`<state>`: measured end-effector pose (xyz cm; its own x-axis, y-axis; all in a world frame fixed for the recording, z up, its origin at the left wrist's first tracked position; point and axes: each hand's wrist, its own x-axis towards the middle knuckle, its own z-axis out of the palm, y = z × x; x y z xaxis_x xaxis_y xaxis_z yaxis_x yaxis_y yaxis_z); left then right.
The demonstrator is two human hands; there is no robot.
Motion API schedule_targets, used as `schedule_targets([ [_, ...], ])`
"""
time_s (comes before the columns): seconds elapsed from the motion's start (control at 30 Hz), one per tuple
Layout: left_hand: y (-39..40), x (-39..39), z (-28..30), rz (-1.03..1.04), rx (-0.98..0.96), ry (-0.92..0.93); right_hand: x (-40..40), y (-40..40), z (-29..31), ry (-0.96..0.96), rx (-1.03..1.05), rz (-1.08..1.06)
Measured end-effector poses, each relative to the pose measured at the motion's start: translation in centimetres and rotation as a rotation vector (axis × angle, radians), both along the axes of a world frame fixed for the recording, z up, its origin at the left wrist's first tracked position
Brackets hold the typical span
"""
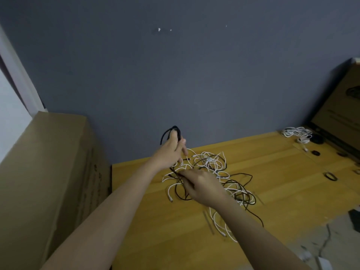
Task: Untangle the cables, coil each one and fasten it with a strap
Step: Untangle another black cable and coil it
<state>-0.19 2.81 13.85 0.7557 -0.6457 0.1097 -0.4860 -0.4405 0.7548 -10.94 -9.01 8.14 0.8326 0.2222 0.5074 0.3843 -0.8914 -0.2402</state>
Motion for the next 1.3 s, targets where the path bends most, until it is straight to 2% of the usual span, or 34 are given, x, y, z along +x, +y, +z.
schedule_targets([
  [0.07,0.5,0.2,-0.3,-0.048,0.214,-0.028,0.1,-1.3,1.0,-0.071,0.107,-0.078],
  [0.13,0.8,0.0,-0.2,-0.059,0.324,-0.063,0.2,-2.6,1.9,-0.061,0.245,-0.151],
  [0.23,0.6,-0.8,0.5,-0.118,0.273,-0.027,0.9,-4.5,2.9,0.032,0.45,-0.267],
  [0.3,0.6,-1.1,1.3,-0.176,0.227,-0.02,1.2,-5.7,3.2,0.103,0.516,-0.328],
  [0.47,0.6,-0.3,2.7,-0.082,-0.027,0.025,0.9,-8.7,1.4,0.209,0.493,-0.525],
  [0.63,-1.1,-0.9,5.1,-0.011,-0.466,0.277,2.5,-8.5,2.2,0.354,0.405,-0.463],
  [0.7,-1.9,-0.6,7.1,0.033,-0.575,0.296,3.7,-7.9,5.0,0.36,0.573,-0.448],
  [0.73,-2.2,-0.3,8.3,0.053,-0.615,0.288,4.4,-7.7,7.0,0.3,0.684,-0.453],
  [0.83,-2.8,1.2,13.1,0.115,-0.662,0.213,7.0,-7.6,15.0,-0.052,0.908,-0.387],
  [0.93,-2.9,2.7,18.3,0.119,-0.654,0.109,7.9,-6.8,23.5,-0.397,1.01,-0.21],
  [1.0,-2.9,3.2,21.1,0.091,-0.682,0.098,8.0,-6.3,26.9,-0.547,0.996,-0.154],
  [1.07,-2.8,3.5,22.9,0.063,-0.697,0.114,8.5,-6.6,27.9,-0.53,0.919,-0.197],
  [1.17,-2.3,3.3,24.3,0.025,-0.701,0.126,9.6,-7.3,28.4,-0.36,0.842,-0.314],
  [1.3,-1.0,3.0,24.9,-0.08,-0.771,0.19,9.4,-6.7,30.7,-0.494,0.932,-0.236],
])
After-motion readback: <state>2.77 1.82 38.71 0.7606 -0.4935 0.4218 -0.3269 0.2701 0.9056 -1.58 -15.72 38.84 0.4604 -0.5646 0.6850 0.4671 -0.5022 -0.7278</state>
